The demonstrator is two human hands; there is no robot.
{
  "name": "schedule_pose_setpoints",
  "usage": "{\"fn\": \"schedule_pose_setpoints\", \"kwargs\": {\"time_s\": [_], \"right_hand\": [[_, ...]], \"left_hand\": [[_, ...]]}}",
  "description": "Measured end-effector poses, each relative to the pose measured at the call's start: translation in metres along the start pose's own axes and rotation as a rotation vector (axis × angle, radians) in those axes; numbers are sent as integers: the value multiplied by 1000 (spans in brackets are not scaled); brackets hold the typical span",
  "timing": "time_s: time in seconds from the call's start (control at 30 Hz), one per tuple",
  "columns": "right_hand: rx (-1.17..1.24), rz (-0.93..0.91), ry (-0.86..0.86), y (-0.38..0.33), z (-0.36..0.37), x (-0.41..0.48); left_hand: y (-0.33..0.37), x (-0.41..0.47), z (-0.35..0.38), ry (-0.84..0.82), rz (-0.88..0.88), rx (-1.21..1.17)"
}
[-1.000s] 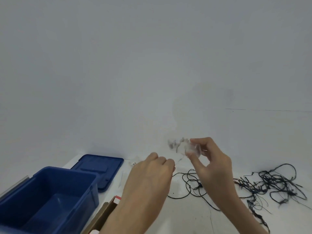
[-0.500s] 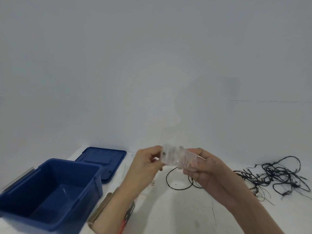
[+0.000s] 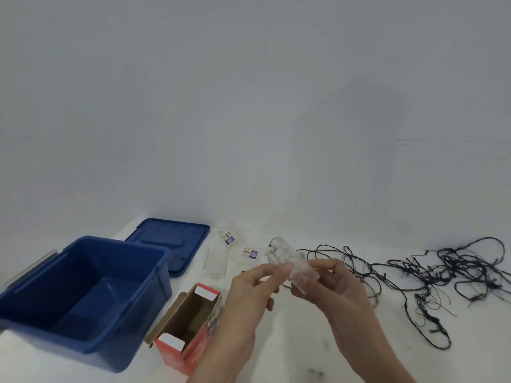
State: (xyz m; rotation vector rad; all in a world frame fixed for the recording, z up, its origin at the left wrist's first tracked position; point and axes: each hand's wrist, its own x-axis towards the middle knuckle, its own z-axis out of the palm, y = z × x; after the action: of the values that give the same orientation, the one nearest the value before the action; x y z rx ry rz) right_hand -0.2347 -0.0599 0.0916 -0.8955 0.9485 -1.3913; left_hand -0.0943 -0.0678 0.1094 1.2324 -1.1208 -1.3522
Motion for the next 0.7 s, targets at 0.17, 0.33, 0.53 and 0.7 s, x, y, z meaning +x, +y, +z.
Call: {"fn": "schedule_pose_setpoints", "kwargs": {"time_s": [0.17,0.33,0.53,0.7], "right_hand": [[-189,174,-115,17,-13,7],[-316,263,-188,25,-14,20],[-310,241,-187,27,-14,40],[-284,203,-95,32,-13,55]], "left_hand": [[-29,7,-6,-8,-132,41],[-37,20,-19,-110,-157,265],[-21,55,-38,-318,-89,555],[-19,123,-66,-50,-30,628]]}}
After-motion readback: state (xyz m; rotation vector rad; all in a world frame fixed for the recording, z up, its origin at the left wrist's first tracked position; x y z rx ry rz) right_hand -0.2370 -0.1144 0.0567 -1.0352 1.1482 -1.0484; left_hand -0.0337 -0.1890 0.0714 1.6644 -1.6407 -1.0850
